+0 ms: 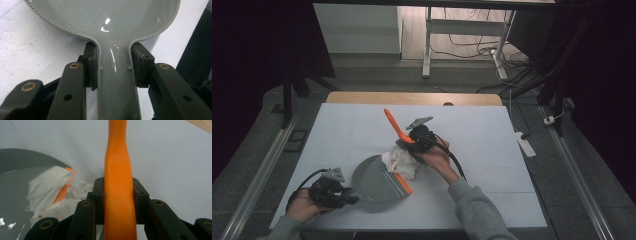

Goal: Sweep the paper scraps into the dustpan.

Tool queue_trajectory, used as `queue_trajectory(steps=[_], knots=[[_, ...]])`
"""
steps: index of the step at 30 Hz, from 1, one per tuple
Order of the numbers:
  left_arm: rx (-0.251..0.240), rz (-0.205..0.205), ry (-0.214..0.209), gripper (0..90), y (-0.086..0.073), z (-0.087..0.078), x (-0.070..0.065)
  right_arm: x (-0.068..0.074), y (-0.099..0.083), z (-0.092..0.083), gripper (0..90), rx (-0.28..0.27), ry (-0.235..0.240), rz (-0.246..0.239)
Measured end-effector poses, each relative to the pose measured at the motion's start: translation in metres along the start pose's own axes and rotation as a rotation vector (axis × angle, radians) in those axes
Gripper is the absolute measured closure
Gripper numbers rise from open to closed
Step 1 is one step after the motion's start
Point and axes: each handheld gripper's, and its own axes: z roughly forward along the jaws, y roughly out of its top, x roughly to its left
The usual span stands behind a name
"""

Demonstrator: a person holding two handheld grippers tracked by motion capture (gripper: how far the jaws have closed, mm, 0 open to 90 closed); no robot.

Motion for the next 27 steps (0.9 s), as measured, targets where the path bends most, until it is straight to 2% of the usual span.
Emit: queue_trajectory(steps=[9,13,18,20,21,22,23,25,26,27], knots=[[0.001,-0.002,0.001,61.8,0.0,0.0,0.0,0.007,-0.001,-0.001,70.4,-0.004,0.014,-0.01],[0.001,-0.003,0.002,61.7,0.001,0.0,0.0,0.013,-0.001,-0.002,70.4,-0.004,0.035,-0.014],[0.001,-0.003,0.002,61.8,0.001,0.0,0.0,0.026,0.0,-0.001,70.4,0.001,0.06,-0.039],[0.001,-0.003,0.002,61.7,0.001,0.001,0.0,0.035,0.002,-0.001,70.4,-0.006,0.088,-0.047],[0.001,-0.004,0.001,61.7,0.001,0.001,0.0,0.035,0.002,-0.001,70.4,-0.006,0.088,-0.047],[0.001,-0.004,0.001,61.7,0.001,0.001,0.0,0.043,0.004,-0.001,70.4,-0.008,0.108,-0.058],[0.002,-0.004,0.001,61.7,0.001,0.001,0.0,0.043,0.004,-0.001,70.4,-0.008,0.108,-0.058],[0.002,-0.002,0.001,61.7,0.001,0.001,0.0,0.052,0.006,-0.001,70.4,-0.01,0.123,-0.083],[0.002,-0.003,0.002,61.7,0.001,0.001,0.0,0.06,0.008,-0.002,70.4,-0.011,0.146,-0.093],[0.002,-0.003,0.0,61.7,0.001,0.001,0.0,0.06,0.008,-0.002,70.4,-0.011,0.146,-0.093]])
